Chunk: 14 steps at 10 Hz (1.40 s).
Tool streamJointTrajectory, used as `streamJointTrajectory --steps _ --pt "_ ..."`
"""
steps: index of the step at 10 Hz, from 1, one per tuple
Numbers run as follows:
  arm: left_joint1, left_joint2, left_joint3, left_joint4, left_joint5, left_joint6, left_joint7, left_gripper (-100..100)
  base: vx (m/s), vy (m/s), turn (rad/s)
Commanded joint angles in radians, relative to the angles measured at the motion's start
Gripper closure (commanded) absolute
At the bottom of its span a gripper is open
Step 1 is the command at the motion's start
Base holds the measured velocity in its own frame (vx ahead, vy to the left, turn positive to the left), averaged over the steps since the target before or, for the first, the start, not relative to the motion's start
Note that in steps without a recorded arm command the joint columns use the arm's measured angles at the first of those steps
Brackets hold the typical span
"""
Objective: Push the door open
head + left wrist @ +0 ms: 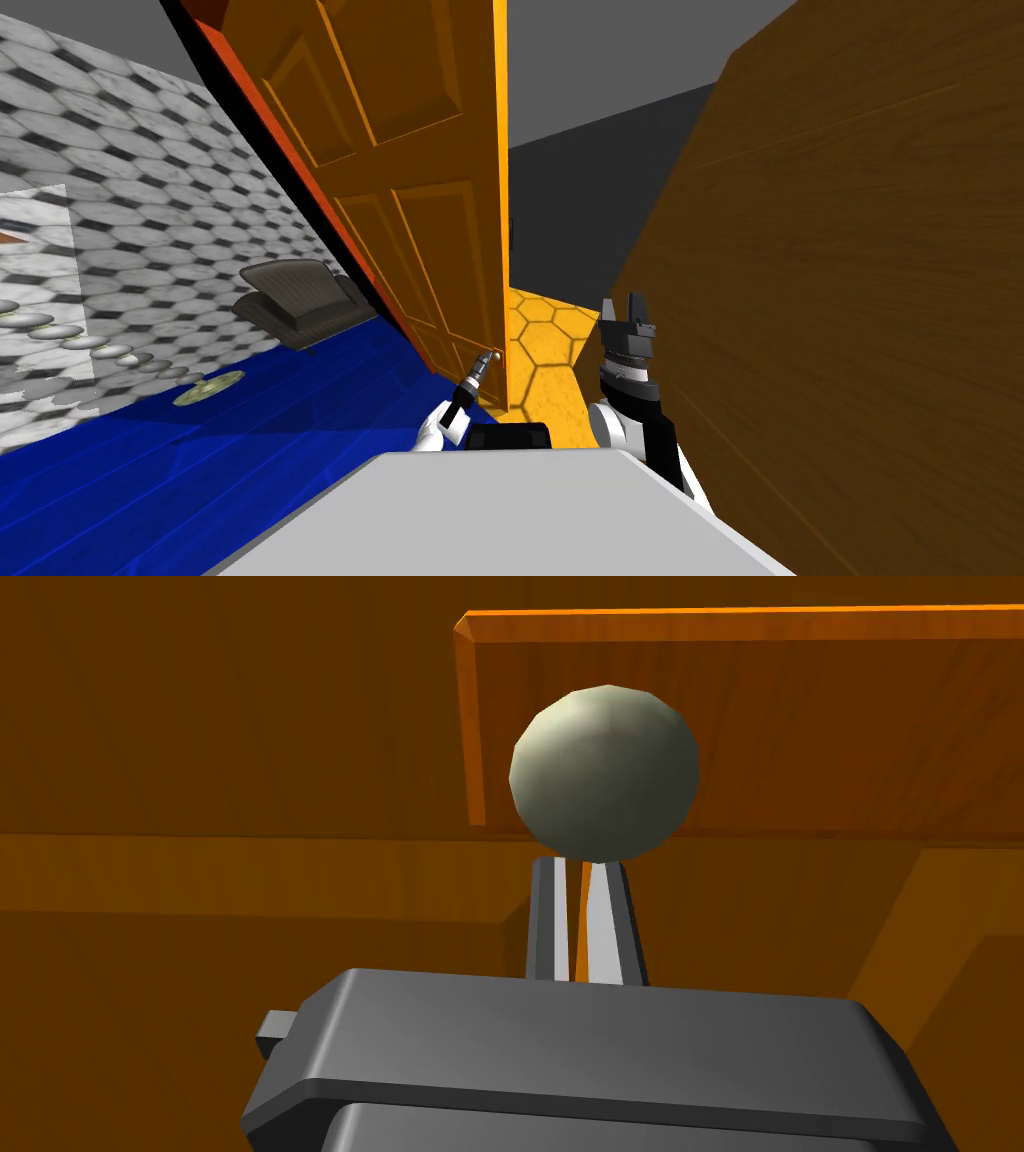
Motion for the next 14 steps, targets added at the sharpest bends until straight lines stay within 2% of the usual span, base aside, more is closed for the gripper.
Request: streamJointTrajectory --steps 1,2,6,9,10,14 --pt "-0.007 -0.001 0.031 0.006 0.010 0.003 -0.018 100 0.163 -0.093 0.063" --pt "-0.002 0.001 0.014 -0.003 0.005 0.005 -0.003 -100 -0.063 -0.026 0.050" --pt "0.003 -0.004 0.007 -0.010 0.005 0.008 0.005 -100 -0.210 0.019 0.021" --pt "0.007 -0.015 0.001 -0.018 0.005 0.011 0.012 -100 -0.209 0.014 0.029" --pt "0.006 -0.012 0.002 -0.017 0.005 0.010 0.011 -100 -0.078 0.013 0.001" --pt "0.007 -0.010 0.010 -0.011 0.008 0.002 0.002 -100 0.159 -0.059 -0.022"
